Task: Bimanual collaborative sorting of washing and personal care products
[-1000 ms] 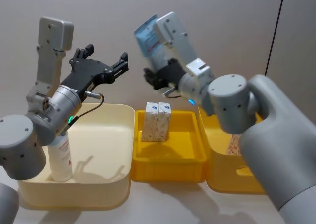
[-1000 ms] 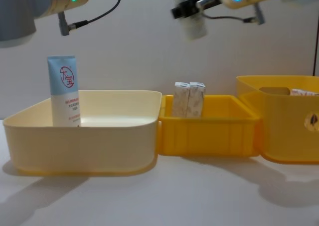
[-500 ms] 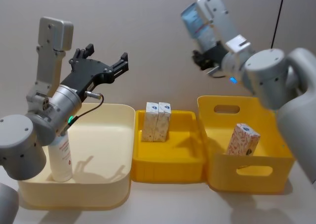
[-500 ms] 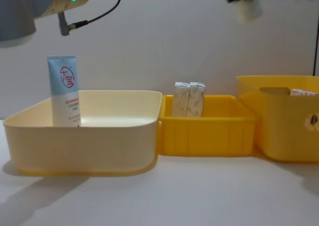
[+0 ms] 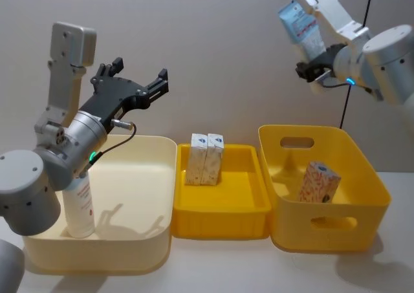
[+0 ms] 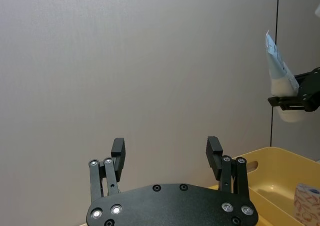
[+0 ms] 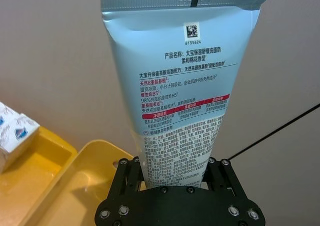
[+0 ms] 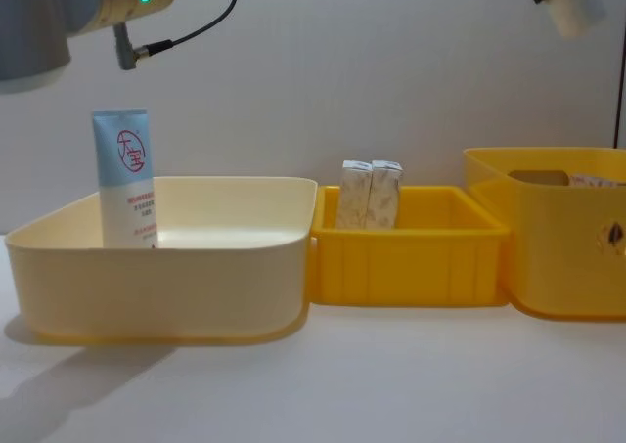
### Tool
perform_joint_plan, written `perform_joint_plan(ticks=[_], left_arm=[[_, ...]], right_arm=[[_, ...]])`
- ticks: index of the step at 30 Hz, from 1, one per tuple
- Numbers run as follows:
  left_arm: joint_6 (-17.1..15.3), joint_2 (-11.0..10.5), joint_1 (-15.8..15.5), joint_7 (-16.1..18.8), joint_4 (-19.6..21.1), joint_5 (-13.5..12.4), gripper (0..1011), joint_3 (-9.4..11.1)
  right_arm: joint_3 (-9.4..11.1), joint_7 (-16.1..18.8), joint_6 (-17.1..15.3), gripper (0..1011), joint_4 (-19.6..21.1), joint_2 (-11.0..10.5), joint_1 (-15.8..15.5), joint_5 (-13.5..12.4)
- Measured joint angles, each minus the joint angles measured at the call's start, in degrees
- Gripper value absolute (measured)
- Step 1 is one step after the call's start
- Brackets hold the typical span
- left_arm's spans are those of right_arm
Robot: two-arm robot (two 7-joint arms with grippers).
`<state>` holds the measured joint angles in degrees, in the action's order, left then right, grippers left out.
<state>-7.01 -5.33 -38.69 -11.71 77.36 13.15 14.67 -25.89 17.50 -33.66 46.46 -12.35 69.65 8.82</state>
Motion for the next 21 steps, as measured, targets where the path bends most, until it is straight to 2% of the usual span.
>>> perform_joint_plan(ticks=[7, 8, 11, 21], left_arm=[[0.00, 0.00, 0.00, 0.00, 0.00, 0.00, 1003, 0.00], [0.00, 0.01, 0.00, 0.00, 0.00, 0.00, 1003, 0.00], [0.00, 0.01, 0.00, 0.00, 0.00, 0.00, 1003, 0.00], [0.00, 0.00, 0.00, 0.00, 0.00, 0.00, 1003, 0.00]], right_arm=[[-1.48, 6.33, -1.95, 529, -5.08, -0.94, 3.96, 0.66], [-1.48, 6.33, -1.95, 529, -5.08, -0.94, 3.96, 0.66], [-2.35, 9.93, -2.62, 529, -7.47, -1.21, 5.69, 0.87], [-4.54, 19.11, -3.82, 529, -12.73, -1.56, 8.78, 1.29]])
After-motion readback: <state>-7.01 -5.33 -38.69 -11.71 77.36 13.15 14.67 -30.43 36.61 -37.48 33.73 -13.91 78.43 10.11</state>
